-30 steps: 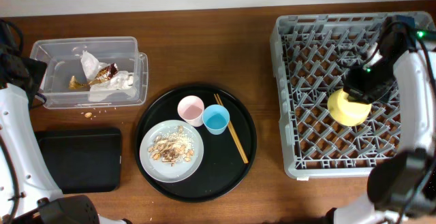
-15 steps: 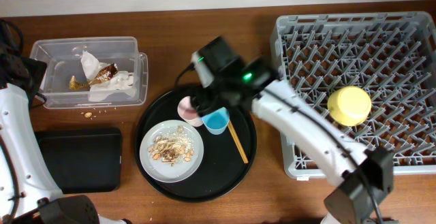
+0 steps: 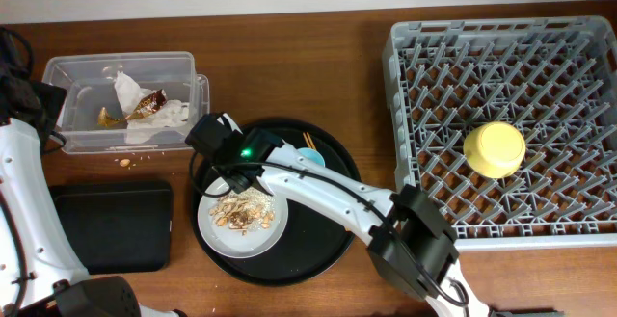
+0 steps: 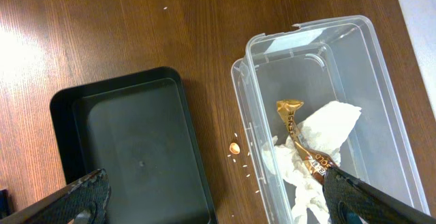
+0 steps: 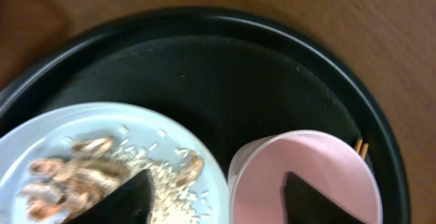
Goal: Sort waste into correct bins and load items into the dishwasher rack
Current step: 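Move the right gripper back to the tray and grasp the pink cup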
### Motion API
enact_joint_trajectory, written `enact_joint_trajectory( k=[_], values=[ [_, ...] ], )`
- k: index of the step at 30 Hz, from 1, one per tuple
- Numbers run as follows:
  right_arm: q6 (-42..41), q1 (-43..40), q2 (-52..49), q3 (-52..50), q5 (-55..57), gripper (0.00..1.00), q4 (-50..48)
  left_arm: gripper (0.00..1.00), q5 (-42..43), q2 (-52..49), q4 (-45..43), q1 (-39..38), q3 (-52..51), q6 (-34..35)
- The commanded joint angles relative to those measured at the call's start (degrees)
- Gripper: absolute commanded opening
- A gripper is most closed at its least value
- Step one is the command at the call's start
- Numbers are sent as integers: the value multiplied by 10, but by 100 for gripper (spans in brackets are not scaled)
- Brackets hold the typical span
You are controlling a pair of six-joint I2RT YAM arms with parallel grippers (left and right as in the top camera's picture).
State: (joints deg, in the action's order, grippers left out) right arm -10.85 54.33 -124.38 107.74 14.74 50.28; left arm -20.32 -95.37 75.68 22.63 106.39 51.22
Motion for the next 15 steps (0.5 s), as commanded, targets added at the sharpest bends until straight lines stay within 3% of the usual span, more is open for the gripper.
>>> enact_joint_trajectory(
  k=[1,10,15],
  values=[
    [-1,-3,-17,8,32,52,-5,99,-4,-3,1,2,2,3],
    [-6,-3,-36,0,38,47,8,99,-4,-3,0,2,2,3],
    [-19,-3,-36,-5,35,34,14,99,-4,-3,0,2,2,3]
  ],
)
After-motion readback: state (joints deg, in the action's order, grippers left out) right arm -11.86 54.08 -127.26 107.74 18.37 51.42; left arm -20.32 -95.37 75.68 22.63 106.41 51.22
